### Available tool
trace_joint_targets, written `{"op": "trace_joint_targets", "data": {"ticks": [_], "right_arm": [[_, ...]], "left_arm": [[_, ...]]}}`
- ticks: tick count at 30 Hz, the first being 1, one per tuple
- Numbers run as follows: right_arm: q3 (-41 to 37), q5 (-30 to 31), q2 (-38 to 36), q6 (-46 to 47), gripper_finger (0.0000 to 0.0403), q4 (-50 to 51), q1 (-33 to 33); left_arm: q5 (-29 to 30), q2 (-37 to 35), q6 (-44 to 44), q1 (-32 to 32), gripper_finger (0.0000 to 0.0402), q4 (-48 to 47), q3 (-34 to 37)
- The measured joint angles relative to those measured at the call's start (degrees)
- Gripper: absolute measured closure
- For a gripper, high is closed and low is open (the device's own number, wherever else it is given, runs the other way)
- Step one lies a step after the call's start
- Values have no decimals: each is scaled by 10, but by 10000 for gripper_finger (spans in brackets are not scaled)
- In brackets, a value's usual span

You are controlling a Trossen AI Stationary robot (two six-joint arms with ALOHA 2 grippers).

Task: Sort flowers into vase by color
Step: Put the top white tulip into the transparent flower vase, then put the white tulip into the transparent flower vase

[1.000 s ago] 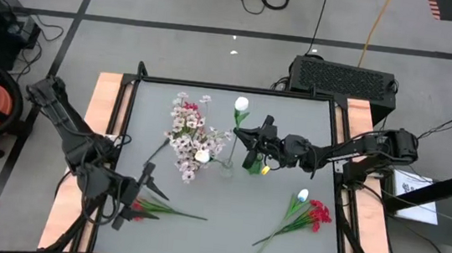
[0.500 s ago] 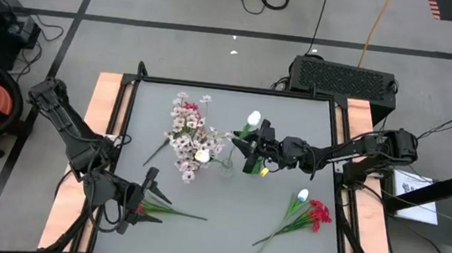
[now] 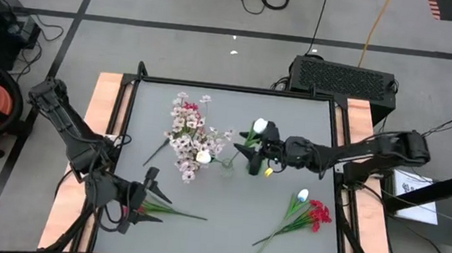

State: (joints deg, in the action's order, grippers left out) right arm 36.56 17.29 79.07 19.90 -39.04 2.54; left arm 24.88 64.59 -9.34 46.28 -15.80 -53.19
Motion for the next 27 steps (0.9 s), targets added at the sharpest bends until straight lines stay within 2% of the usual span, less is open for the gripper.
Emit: {"op": "trace_joint_targets", "data": {"ticks": [9, 16, 22, 27], "right_arm": [[0, -12, -157, 53, 120, 240, 13], [0, -4, -249, 100, 119, 353, 73], [3, 3, -274, 177, 136, 469, 159], [33, -9, -242, 257, 156, 559, 242]], "left_arm": [[0, 41, -13, 0, 144, 7, 0], [0, 95, -24, 0, 144, 57, 0], [0, 127, -24, 0, 144, 80, 0], [7, 135, -44, 0, 144, 78, 0]]}}
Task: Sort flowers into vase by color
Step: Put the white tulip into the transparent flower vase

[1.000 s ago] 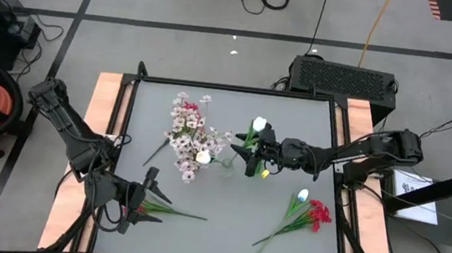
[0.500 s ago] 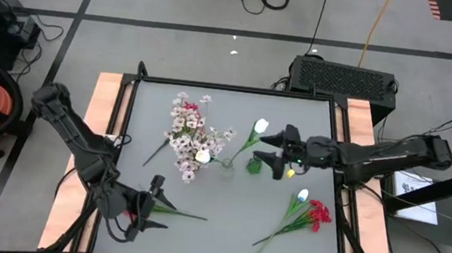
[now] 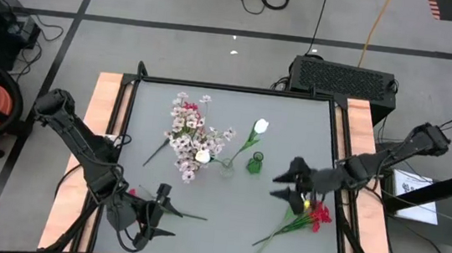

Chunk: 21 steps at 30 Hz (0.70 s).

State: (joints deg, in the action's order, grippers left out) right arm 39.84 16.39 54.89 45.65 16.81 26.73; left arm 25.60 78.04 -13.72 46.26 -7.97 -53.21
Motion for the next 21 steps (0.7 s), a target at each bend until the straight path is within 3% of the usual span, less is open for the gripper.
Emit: {"op": "trace_joint_targets", "data": {"ticks": [9, 16, 21], "right_arm": [[136, -33, 158, -2, 191, 221, 102], [150, -68, 294, -65, 218, 244, 130], [150, -93, 347, -104, 242, 250, 136]], "left_arm": [[24, 0, -53, 0, 144, 3, 0], [50, 29, -110, 0, 144, 39, 0], [49, 71, -115, 1, 144, 97, 0]]}}
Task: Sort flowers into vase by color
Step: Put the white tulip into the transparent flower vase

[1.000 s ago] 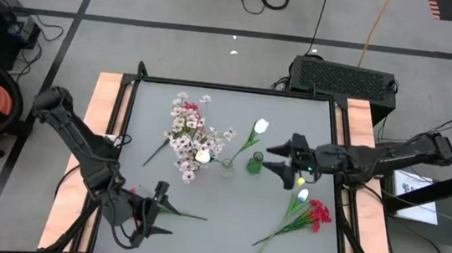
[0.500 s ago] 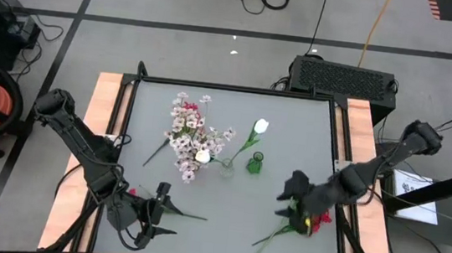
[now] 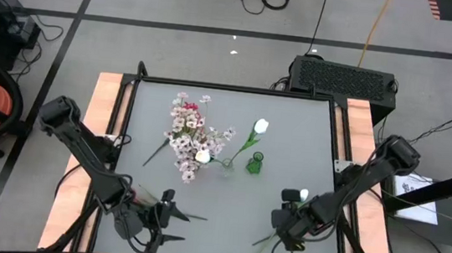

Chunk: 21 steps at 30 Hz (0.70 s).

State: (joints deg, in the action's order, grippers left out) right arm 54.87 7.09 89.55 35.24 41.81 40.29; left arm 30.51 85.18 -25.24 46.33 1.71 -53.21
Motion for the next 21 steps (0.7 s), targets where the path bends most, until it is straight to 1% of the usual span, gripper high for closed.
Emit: {"op": "trace_joint_targets", "data": {"ticks": [4, 8, 14, 18, 21], "right_arm": [[0, 0, 17, -41, 253, 14, 7], [0, 1, 34, -68, 252, 19, 15], [0, 9, 76, -95, 255, 47, 17], [3, 8, 100, -101, 283, 52, 17], [3, 1, 104, -105, 325, 52, 17]], "left_arm": [[0, 27, 0, 0, 144, 41, 0], [-1, 46, -1, 0, 144, 70, 0], [-2, 51, -19, 2, 144, 74, 0], [-2, 51, -15, 3, 144, 83, 0], [-2, 51, -14, 3, 144, 85, 0]]}}
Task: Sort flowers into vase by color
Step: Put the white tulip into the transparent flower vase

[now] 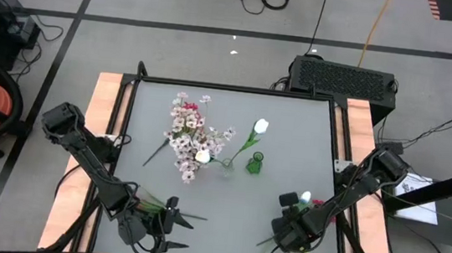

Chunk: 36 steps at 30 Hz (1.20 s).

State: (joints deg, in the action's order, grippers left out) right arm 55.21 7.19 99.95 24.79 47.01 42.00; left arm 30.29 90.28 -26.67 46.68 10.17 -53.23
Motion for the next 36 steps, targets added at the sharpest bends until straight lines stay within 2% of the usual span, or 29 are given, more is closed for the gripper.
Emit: {"op": "trace_joint_targets", "data": {"ticks": [3, 5, 8, 12, 15, 18, 23, 29, 32, 36], "right_arm": [[-1, -3, -8, -1, 377, -2, 0], [-3, -1, -15, -5, 393, 1, 0], [12, 19, -19, -2, 390, 27, -1], [71, 41, -21, -1, 398, 70, -1], [128, 75, -21, -10, 399, 105, -1], [184, 79, -22, -20, 400, 134, -3], [250, 62, -22, -21, 400, 152, -11], [272, 57, -22, -20, 400, 157, -16], [272, 57, -22, -19, 400, 157, -18], [272, 59, -21, -13, 401, 157, -18]], "left_arm": [[9, 0, 0, -3, 144, 2, 0], [21, 1, 0, -7, 144, 13, 0], [35, 10, 4, -13, 144, 58, 0], [37, 27, 31, -20, 144, 121, -4], [50, 45, 37, -23, 144, 127, -27], [57, 69, 52, -27, 144, 122, -61], [91, 116, 97, -27, 134, 58, -156], [118, 186, 105, -30, 95, -74, -281], [120, 212, 100, -37, 78, -120, -322], [119, 231, 58, -55, 79, -192, -349]]}}
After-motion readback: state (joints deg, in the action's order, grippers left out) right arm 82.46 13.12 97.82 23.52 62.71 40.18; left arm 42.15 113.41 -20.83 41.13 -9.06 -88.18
